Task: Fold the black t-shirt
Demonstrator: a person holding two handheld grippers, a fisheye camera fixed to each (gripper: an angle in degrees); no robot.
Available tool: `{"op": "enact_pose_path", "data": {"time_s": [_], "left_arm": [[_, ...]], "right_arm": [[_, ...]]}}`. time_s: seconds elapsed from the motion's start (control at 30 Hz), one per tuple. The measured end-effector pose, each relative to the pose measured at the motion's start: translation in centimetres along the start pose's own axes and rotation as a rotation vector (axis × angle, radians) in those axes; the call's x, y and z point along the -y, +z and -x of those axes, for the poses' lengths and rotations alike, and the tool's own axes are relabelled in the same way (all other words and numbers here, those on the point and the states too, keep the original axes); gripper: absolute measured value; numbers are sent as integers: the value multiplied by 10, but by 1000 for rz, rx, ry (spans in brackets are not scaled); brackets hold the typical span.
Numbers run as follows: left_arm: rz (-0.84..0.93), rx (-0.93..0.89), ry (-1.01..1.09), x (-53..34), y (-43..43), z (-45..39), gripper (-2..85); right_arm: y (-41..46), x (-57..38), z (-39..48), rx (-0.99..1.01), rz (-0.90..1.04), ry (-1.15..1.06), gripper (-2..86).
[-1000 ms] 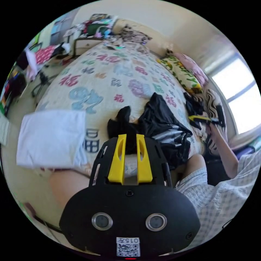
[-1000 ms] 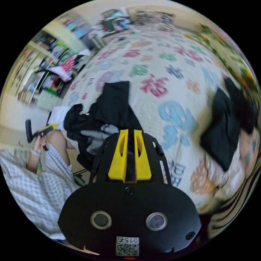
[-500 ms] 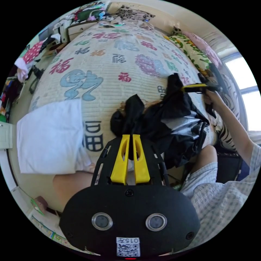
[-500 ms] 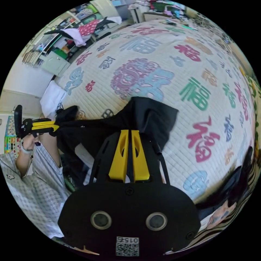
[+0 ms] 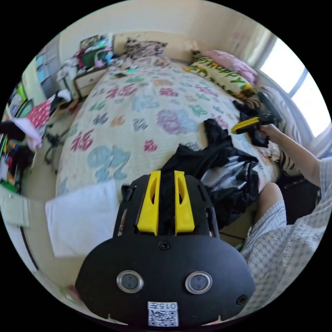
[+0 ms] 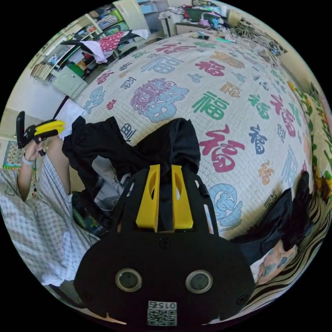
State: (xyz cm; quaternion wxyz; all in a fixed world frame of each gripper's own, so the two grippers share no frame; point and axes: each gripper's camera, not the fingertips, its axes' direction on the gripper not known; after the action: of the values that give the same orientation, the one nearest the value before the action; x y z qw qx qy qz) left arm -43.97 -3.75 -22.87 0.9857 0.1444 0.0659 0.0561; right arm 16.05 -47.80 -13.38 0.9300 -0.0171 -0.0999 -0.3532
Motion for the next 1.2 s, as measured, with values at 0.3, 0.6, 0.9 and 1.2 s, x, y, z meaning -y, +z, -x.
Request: {"op": "enact_pose_path", "data": {"time_s": [0.3,0.6,0.9,1.2], "left_arm": [[209,-326,73,77,98,16,69],[114,-236,-32,21,17,33,-6],[118,-229,-63,-10,-12,9,-6],[147,-112,28,-24,-54,-45,-6]], "right_arm": [[-12,36,44,-36,53,-186,77],[-31,34,79,23,92,-362,89],[-42,61,148,-52,136,-622,109],[-39,62,159,45,284,-562,16]]}}
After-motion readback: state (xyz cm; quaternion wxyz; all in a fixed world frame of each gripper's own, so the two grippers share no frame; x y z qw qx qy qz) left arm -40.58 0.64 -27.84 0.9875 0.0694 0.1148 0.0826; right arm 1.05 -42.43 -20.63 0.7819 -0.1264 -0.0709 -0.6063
